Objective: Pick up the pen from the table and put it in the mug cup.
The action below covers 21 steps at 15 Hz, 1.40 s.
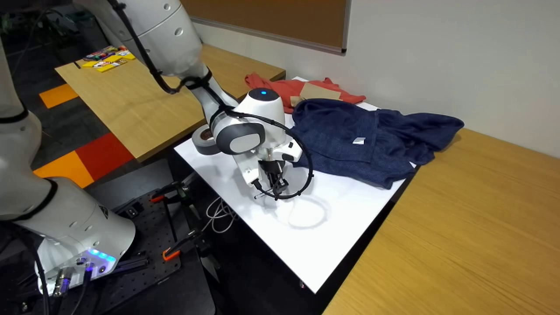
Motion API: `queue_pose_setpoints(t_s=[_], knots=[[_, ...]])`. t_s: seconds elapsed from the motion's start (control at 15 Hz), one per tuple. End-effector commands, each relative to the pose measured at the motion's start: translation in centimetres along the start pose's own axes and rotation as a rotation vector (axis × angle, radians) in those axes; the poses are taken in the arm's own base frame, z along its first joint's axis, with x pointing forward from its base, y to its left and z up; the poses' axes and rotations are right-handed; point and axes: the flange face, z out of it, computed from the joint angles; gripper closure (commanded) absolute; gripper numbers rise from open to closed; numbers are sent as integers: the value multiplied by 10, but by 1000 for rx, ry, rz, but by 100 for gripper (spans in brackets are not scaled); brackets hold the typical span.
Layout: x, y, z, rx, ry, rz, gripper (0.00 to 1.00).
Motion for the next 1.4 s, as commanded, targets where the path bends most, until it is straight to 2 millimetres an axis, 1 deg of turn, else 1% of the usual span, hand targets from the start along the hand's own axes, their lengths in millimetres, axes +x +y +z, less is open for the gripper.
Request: queue_pose_setpoints(t_s=[0.0,0.07,0.13,0.2,0.33,0.6,0.73,0.87,1.0,1.13,1.33], knots=[[3,4,-4,-2,-13,13,95],[3,4,-6,-5,-10,15,100],[3,3,-12,-13,-3,25,100],[2,2,-18,-8,5,25,98],[1,-4,-38,-8,37,25,97],[3,-27,-93,16,136,-35,97],[4,-46,-123,35,195,-76,97],[3,-67,-148,62,245,-118,97],[3,-92,-171,102,305,-180,97],[2,-117,-189,150,365,-251,97],[0,-150,-209,227,431,-372,97]])
